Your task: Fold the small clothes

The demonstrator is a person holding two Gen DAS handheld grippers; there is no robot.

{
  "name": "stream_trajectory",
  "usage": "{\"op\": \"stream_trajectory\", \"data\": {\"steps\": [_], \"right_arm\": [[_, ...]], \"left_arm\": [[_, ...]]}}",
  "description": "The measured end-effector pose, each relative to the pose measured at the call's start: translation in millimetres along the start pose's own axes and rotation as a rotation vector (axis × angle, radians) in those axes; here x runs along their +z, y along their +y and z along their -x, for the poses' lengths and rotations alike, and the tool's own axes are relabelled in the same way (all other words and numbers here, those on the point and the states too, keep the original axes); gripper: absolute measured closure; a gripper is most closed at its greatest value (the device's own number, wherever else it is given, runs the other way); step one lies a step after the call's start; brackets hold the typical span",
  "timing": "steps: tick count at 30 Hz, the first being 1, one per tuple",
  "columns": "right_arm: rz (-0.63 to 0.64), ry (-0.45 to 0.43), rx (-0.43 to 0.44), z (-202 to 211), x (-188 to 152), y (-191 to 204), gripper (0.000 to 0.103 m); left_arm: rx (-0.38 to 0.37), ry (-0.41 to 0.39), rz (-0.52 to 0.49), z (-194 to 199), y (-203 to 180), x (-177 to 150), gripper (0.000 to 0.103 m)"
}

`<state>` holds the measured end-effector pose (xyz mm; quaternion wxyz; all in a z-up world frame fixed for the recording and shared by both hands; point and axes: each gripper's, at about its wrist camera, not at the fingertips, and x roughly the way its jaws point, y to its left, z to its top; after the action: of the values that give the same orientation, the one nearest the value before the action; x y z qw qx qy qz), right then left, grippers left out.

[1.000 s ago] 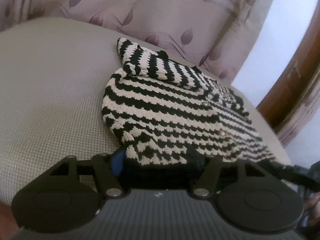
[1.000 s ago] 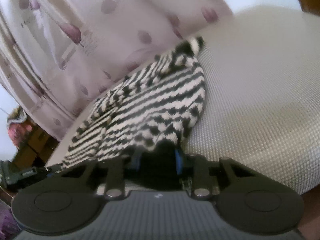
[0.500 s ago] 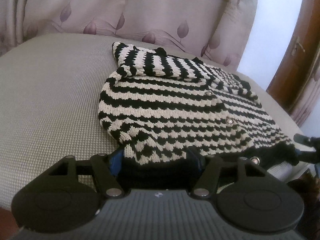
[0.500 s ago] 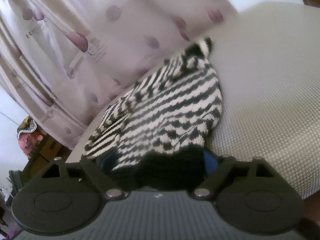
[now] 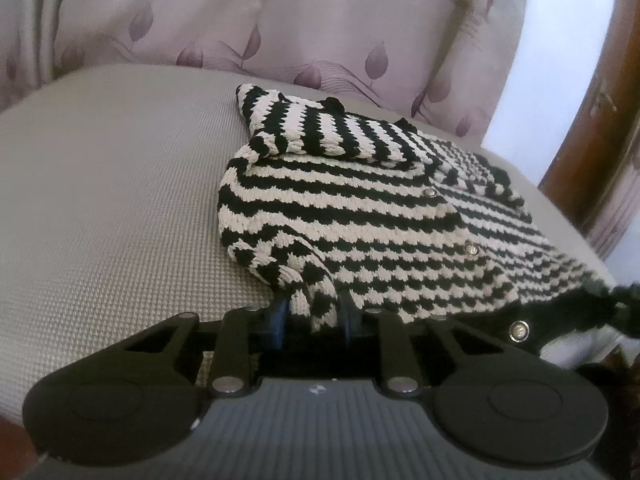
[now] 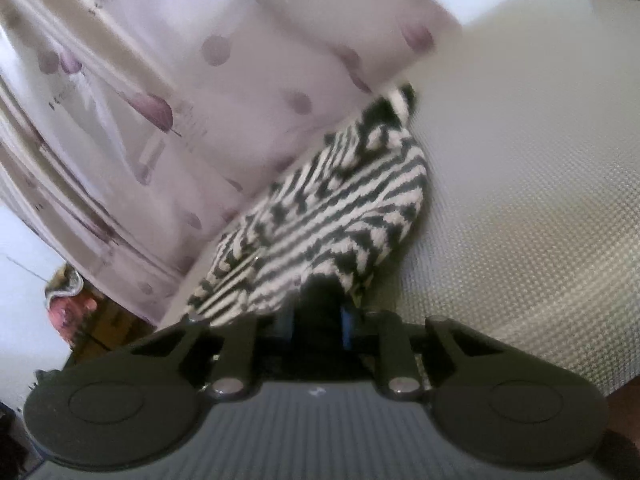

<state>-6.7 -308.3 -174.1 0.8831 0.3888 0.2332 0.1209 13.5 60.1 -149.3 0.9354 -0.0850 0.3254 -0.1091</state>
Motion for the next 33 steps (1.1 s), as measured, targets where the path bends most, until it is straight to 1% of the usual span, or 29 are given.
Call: {"op": "stream_trajectory", "data": {"steps": [1,3,4,5,7,8,9,10,11,12,15,16,18,19,20,21,23,25,26,29,33], "right_arm": [[-0.001,0.005,-0.016,0.5,-0.7,-2.4,0.083],[-0.027,0.010,-0.003,2.0,-1.8,-8.0,0.083],[-0.028,0.014,-0.008,2.6,-2.0,-8.7,0.083],[-0.038,0.019,-0.007,3.2,-2.1,-10.5,0.081],[-0.081,0.019,0.022,5.3,-2.3,-16.9,0.080],[-0.097,0.008,0.018,6.9,-2.5,-19.4,0.075],[-0.121,-0.005,0.015,8.9,-2.7,-23.4,0.067],[-0.146,-0.013,0.039,9.3,-3.2,-27.0,0.055],[-0.175,-0.020,0.075,10.3,-3.7,-30.6,0.048],[-0.186,-0.025,0.083,10.7,-3.5,-31.2,0.047],[-0.141,-0.010,0.054,7.4,-2.8,-22.6,0.046],[-0.136,-0.010,0.047,6.1,-2.7,-20.7,0.046],[-0.126,-0.004,0.044,4.6,-1.9,-18.3,0.046],[-0.114,0.002,0.040,3.3,-1.5,-16.5,0.046],[-0.096,0.007,0.034,1.8,-1.6,-13.8,0.046],[-0.074,0.014,0.028,0.5,-1.7,-11.1,0.048],[-0.053,0.051,0.019,-5.7,-2.7,-8.7,0.086],[-0.049,0.039,0.025,-5.9,-2.3,-7.5,0.089],[-0.055,0.025,0.047,-3.7,-0.3,-7.0,0.090],[-0.089,-0.020,0.088,3.5,8.8,-5.7,0.090],[-0.127,-0.056,0.151,7.6,15.5,-2.8,0.090]], "left_arm": [[-0.010,-0.001,-0.001,0.4,0.9,-0.1,0.077],[-0.022,0.000,-0.023,0.9,1.7,-1.1,0.070],[-0.039,0.002,-0.025,0.9,2.3,-1.2,0.060],[-0.062,0.002,-0.019,1.4,4.0,-1.2,0.050],[-0.100,0.005,-0.008,1.1,5.9,-1.3,0.041],[-0.115,0.008,-0.009,0.3,5.8,-0.9,0.036],[-0.131,0.011,-0.008,-0.4,5.8,-0.6,0.034],[-0.144,0.011,-0.003,-1.2,6.0,-0.5,0.031],[-0.151,0.011,0.002,-1.9,5.9,-0.5,0.030],[-0.159,0.012,0.004,-3.3,5.7,-0.1,0.030],[-0.185,0.015,0.031,-6.7,8.5,2.3,0.030],[-0.194,0.014,0.048,-7.9,10.1,3.2,0.030],[-0.212,0.011,0.090,-9.8,15.2,4.3,0.038],[-0.208,0.012,0.104,-11.3,17.0,4.6,0.054],[-0.193,0.012,0.111,-12.5,18.1,5.1,0.078],[-0.186,0.027,0.126,-15.7,21.3,5.7,0.088],[-0.216,0.027,0.195,-17.5,30.4,5.2,0.087],[-0.218,0.024,0.242,-17.0,35.4,5.4,0.087],[-0.225,0.010,0.254,-14.9,36.3,6.3,0.087],[-0.217,-0.017,0.236,-8.9,33.5,12.8,0.087],[-0.208,-0.048,0.228,-4.5,26.4,21.6,0.088]]}}
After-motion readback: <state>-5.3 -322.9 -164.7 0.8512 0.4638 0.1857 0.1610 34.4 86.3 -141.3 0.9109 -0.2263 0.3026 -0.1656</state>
